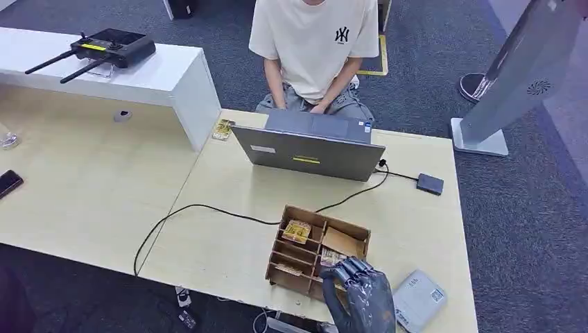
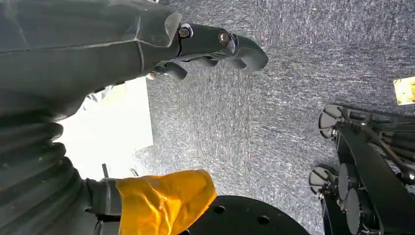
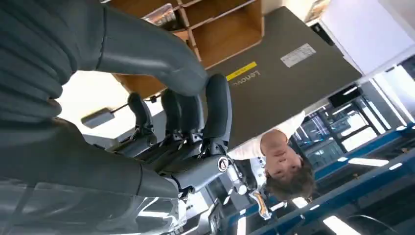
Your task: Pass the card to the sensor for recognition and then transmit it.
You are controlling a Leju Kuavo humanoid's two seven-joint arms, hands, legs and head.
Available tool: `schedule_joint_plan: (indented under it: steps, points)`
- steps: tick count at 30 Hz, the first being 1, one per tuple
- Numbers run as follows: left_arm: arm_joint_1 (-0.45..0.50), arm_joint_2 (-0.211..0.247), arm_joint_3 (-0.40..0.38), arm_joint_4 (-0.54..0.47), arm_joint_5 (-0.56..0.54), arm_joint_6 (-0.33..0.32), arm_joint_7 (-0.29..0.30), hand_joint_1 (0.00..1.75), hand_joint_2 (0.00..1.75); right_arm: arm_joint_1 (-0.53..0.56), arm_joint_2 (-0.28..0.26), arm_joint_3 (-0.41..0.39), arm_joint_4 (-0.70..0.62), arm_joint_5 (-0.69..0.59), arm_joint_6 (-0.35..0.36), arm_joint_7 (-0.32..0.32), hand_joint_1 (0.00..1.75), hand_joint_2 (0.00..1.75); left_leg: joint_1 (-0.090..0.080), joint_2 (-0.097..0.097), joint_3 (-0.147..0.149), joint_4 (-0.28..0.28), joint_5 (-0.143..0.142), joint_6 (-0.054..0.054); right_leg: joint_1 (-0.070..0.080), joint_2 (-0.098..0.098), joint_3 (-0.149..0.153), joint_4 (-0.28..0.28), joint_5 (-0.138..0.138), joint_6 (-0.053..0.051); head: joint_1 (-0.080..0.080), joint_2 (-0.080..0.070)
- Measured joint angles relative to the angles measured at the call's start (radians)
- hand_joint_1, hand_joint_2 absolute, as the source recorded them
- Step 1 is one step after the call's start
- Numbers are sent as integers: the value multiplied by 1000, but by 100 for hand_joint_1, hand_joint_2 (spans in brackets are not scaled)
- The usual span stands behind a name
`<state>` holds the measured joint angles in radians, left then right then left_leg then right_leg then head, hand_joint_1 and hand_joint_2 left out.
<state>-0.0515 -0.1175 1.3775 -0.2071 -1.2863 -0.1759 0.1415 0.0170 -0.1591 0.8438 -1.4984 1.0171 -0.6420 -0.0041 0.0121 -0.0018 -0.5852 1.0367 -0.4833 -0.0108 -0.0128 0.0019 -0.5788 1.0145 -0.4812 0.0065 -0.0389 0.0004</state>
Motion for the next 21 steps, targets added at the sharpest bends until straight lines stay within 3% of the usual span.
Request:
schedule_joint_plan:
  steps: [2, 4, 10, 12, 15, 18, 21]
  points:
    - [0, 0, 0, 0, -2, 0, 2, 0, 175, 0, -9, 6, 3, 32, 2, 27, 73, 175, 0, 0, 0, 0, 0, 0, 0, 0, 0, 0, 0, 0, 0, 0]
    - [0, 0, -1, 0, -2, 0, 3, 0, 175, 0, -16, 10, 8, 59, 3, 50, 52, 175, 0, 0, 0, 0, 0, 0, 0, 0, 0, 0, 0, 0, 0, 0]
    - [-2, 0, -1, 0, -6, 0, 5, 0, 175, -8, -29, 29, 16, 87, 12, 78, 52, 175, 0, 0, 0, 0, 0, 0, 0, 0, 0, 0, 0, 0, 0, 0]
    - [-2, 0, -1, 0, -7, 0, 5, 0, 175, -9, -33, 35, 21, 96, 16, 83, 89, 175, 0, 0, 0, 0, 0, 0, 0, 0, 0, 0, 0, 0, 0, 0]
    - [-2, 0, -1, 0, -10, 0, 5, 0, 175, -10, -37, 39, 25, 103, 23, 88, 120, 175, 0, 0, 0, 0, 0, 0, 0, 0, 0, 0, 0, 0, 0, 0]
    - [-3, 0, -2, 0, -10, 0, 5, 0, 175, -11, -42, 45, 25, 116, 30, 95, 134, 175, 0, 0, 0, 0, 0, 0, 0, 0, 0, 0, 0, 0, 0, 0]
    - [-3, 0, -2, 0, -12, 0, 5, 0, 175, -10, -52, 48, 21, 124, 55, 104, 131, 175, 0, 0, 0, 0, 0, 0, 0, 0, 0, 0, 0, 0, 0, 0]
